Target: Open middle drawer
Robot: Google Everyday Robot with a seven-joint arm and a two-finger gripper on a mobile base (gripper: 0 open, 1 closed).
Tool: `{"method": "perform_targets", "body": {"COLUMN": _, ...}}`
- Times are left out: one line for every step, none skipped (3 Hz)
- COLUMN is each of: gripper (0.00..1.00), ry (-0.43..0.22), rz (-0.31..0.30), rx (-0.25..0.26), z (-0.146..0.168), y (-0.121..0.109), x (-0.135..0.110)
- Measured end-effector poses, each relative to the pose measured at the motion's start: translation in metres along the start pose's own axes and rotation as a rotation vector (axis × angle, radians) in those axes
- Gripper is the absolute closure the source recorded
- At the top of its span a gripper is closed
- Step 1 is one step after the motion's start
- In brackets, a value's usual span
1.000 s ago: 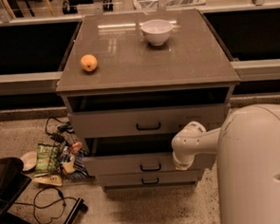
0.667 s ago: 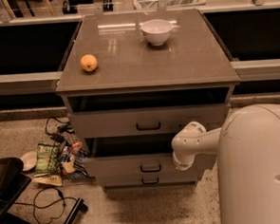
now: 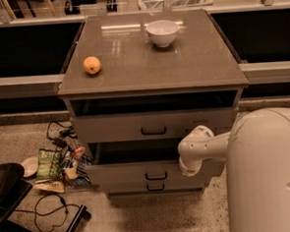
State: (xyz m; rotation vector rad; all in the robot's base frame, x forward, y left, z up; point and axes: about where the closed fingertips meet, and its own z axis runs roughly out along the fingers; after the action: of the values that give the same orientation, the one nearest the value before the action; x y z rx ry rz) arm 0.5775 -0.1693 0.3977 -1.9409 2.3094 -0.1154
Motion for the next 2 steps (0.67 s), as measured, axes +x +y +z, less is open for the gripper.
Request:
{"method": "perform_targets", "body": {"gripper": 0.97, "ry": 0.000, "rz": 0.000, "rx": 0.000, "z": -0.0001, "y": 0.0000, "x": 0.0000}}
{"method": "perform_targets", "body": {"gripper": 0.75, "ry": 0.000, "rz": 0.000, "rx": 0.000, "z": -0.0010, "y": -0.0001, "x": 0.0000}}
